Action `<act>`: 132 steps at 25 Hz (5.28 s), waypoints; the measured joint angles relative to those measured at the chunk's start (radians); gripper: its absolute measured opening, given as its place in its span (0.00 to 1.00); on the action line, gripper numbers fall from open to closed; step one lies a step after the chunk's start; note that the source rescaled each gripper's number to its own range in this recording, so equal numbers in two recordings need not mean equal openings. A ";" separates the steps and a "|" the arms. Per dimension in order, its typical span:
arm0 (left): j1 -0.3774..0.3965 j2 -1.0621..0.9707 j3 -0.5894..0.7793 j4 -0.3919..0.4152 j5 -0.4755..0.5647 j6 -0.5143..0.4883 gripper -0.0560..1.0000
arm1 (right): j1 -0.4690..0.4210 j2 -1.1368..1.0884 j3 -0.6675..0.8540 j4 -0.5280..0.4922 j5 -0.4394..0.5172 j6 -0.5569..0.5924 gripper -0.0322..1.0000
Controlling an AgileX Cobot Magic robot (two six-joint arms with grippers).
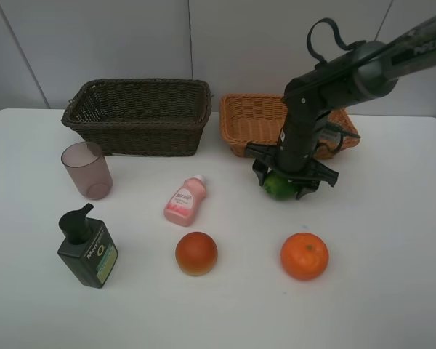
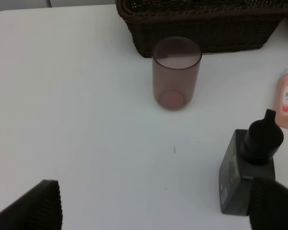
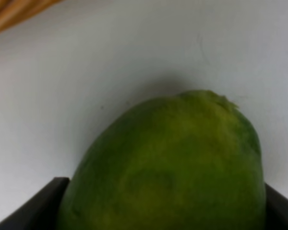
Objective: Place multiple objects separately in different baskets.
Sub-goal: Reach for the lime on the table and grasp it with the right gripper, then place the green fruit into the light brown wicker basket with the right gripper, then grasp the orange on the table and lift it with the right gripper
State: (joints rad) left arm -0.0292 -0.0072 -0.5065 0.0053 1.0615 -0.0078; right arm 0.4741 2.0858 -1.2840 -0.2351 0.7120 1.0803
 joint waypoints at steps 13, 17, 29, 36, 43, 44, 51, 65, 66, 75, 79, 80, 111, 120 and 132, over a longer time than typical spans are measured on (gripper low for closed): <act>0.000 0.000 0.000 0.000 0.000 0.000 1.00 | 0.000 -0.071 0.000 0.026 0.052 -0.195 0.28; 0.000 0.000 0.000 0.000 -0.001 0.000 1.00 | 0.000 -0.139 -0.004 0.074 0.114 -0.446 0.28; 0.000 0.000 0.000 0.000 -0.001 0.000 1.00 | -0.008 -0.206 -0.224 0.141 0.347 -0.839 0.28; 0.000 0.000 0.000 0.000 -0.001 0.000 1.00 | -0.062 -0.112 -0.391 0.102 0.300 -0.842 0.28; 0.000 0.000 0.000 0.000 -0.001 0.000 1.00 | -0.122 0.004 -0.411 0.000 0.087 -0.842 0.28; 0.000 0.000 0.000 0.000 -0.001 0.000 1.00 | -0.126 0.023 -0.411 -0.014 0.060 -0.842 0.28; 0.000 0.000 0.000 0.000 -0.001 0.000 1.00 | -0.138 0.124 -0.411 -0.055 -0.055 -0.841 0.28; 0.000 0.000 0.000 0.000 -0.001 0.000 1.00 | -0.138 0.109 -0.411 -0.075 -0.047 -0.841 0.98; 0.000 0.000 0.000 0.000 -0.001 0.000 1.00 | -0.138 0.090 -0.410 -0.067 -0.022 -0.841 0.97; 0.000 0.000 0.000 0.000 -0.001 0.000 1.00 | -0.104 -0.208 -0.092 0.069 0.094 -0.841 1.00; 0.000 0.000 0.000 0.001 -0.001 0.000 1.00 | -0.075 -0.344 0.100 0.145 0.102 -0.821 1.00; 0.000 0.000 0.000 0.001 -0.001 0.000 1.00 | -0.066 -0.373 0.141 0.152 0.102 -0.804 1.00; 0.000 0.000 0.000 0.001 -0.001 0.000 1.00 | 0.048 -0.371 0.479 0.265 -0.008 -0.496 1.00; 0.000 0.000 0.000 0.001 -0.001 0.000 1.00 | 0.071 -0.300 0.479 0.284 -0.035 -0.493 1.00; 0.000 0.000 0.000 0.001 -0.001 0.000 1.00 | 0.090 -0.250 0.479 0.286 -0.042 -0.493 0.43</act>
State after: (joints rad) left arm -0.0292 -0.0072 -0.5065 0.0060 1.0607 -0.0078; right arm 0.5636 1.8362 -0.8045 0.0514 0.6696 0.5870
